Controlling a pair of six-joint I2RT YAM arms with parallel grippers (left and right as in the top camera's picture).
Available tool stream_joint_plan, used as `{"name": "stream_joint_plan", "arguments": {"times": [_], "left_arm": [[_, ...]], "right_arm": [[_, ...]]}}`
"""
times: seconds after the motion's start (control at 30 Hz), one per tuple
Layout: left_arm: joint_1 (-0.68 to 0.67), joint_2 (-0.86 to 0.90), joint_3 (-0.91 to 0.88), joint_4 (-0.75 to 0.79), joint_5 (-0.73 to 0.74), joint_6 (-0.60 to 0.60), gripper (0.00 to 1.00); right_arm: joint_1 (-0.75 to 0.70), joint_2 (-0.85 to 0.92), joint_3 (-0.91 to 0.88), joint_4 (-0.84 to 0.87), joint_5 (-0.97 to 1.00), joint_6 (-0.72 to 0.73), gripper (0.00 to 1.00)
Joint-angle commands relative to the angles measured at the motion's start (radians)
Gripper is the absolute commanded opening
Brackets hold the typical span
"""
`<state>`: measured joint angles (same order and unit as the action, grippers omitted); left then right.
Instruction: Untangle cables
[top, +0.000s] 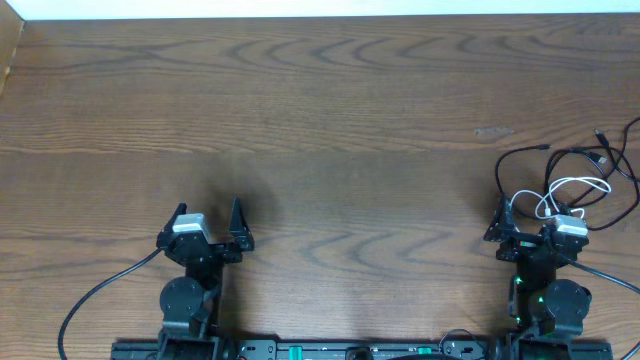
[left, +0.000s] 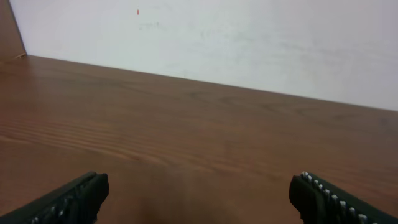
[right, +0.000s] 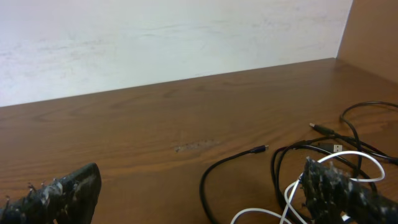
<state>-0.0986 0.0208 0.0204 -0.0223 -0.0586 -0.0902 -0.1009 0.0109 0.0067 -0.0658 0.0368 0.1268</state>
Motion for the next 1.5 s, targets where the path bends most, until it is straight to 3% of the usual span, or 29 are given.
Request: {"name": "stream_joint_plan", "arguments": {"times": [0.0,0.93,1.2,1.47], "left_arm": [[0.006,0.029,-0.016,-0.043,-0.025,0.035,0.98],[0.006,0.231,-0.016,-0.043,-0.024,0.038,0.98],[0.006,0.218,-0.016,-0.043,-0.024,0.037,0.98],[0.006,0.097,-0.016,-0.043,-0.024,0.038,0.98]], "right_arm": [[-0.004,-0.006,-0.002,-0.002,-0.002,0.014,0.99],[-0.004,-0.006,-0.002,-0.002,-0.002,0.014,0.99],[-0.004,-0.006,-0.002,-0.002,-0.002,0.014,0.99],[-0.004,-0.006,-0.002,-0.002,-0.002,0.014,0.99]]}}
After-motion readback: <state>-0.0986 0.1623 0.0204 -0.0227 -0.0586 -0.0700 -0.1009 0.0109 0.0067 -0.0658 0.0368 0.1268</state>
